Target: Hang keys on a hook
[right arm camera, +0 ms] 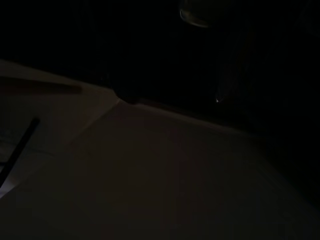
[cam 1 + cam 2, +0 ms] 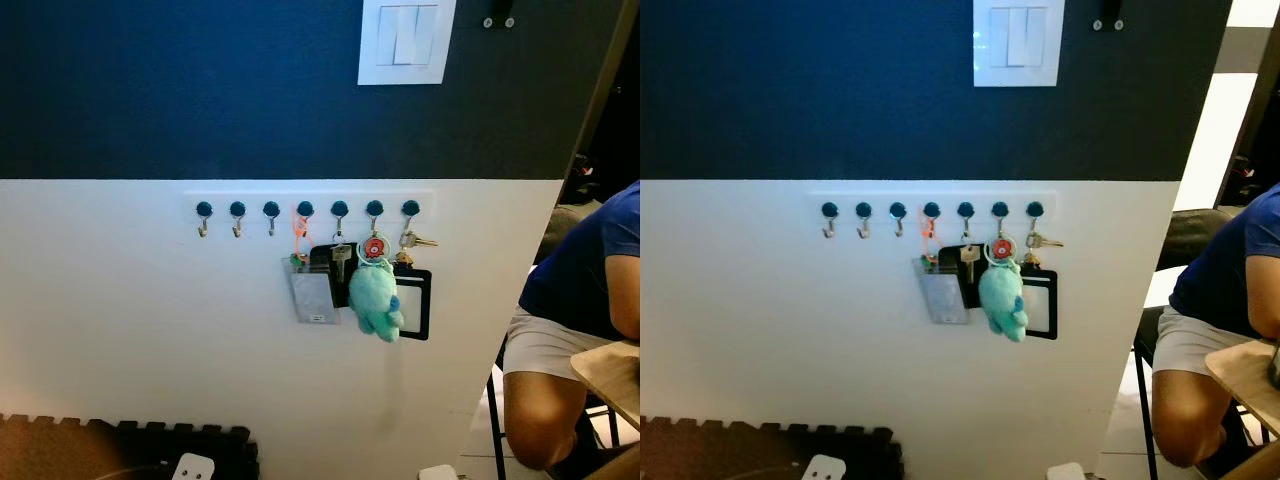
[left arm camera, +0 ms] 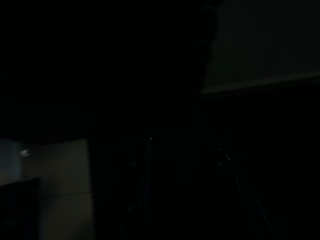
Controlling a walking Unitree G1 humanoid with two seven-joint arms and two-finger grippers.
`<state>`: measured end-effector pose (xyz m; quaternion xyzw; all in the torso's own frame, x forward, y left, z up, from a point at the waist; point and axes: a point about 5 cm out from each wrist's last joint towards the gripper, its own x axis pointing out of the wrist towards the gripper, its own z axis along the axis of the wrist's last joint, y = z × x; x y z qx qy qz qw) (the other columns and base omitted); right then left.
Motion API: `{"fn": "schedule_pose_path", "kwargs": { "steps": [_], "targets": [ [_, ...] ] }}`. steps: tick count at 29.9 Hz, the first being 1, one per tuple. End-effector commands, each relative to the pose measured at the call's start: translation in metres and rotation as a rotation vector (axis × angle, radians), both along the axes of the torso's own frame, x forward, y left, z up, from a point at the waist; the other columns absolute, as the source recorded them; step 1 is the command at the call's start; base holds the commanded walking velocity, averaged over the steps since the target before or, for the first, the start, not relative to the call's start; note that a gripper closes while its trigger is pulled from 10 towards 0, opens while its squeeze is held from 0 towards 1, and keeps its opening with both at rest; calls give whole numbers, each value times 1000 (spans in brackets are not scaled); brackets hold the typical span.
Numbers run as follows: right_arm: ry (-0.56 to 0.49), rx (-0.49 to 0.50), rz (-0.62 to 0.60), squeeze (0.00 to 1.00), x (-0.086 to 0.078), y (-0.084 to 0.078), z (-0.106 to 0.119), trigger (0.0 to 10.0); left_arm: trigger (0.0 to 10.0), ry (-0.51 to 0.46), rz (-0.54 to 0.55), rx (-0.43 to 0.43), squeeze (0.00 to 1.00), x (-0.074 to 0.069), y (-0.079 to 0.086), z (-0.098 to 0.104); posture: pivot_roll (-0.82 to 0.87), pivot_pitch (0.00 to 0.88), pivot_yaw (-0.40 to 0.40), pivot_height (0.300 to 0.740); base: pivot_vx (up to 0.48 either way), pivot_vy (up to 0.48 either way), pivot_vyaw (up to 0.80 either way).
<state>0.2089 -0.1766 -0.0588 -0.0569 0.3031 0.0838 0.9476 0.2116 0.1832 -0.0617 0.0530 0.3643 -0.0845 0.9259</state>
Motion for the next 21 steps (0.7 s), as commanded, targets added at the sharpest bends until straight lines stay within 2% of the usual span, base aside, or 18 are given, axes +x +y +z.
{"fn": "schedule_pose_path", "kwargs": {
  "steps": [1, 2, 5, 10, 12, 14, 16, 21],
  "targets": [
    [-3, 20, 2, 0, -1, 2, -1, 10000, 10000, -26, 8, -42, 0, 0, -2, 1, 24, 0, 22, 740, 0, 0, 0],
    [-3, 20, 2, 0, -1, 2, -1, 10000, 10000, -26, 8, -42, 0, 0, -2, 1, 24, 0, 22, 740, 0, 0, 0],
    [-13, 89, -21, 0, -4, 8, -1, 10000, 10000, -48, 21, -111, 0, 0, -6, 3, 29, 0, 25, 740, 0, 0, 0],
    [-7, 100, -18, 0, -6, 12, -3, 10000, 10000, -44, 27, -113, 0, -2, -6, 2, 34, 0, 24, 740, 0, 0, 0],
    [7, 102, -20, 0, -8, 12, -5, 10000, 10000, -35, 4, -60, 0, -4, -5, 0, 38, 0, 22, 740, 0, 0, 0],
    [21, 102, -29, 0, -9, 11, -6, 10000, 10000, -14, 9, -44, 0, -6, -5, -2, 39, 0, 20, 740, 0, 0, 0],
    [34, 110, -52, 0, -11, 10, -7, 10000, 10000, -4, 51, -77, 0, -6, -4, -3, 35, 0, 21, 740, 0, 0, 0],
    [46, 113, -94, 0, -13, 6, -9, 10000, 10000, -29, 56, -71, 0, -1, -3, 1, 34, 0, 29, 740, 0, 0, 0]
  ]
}}
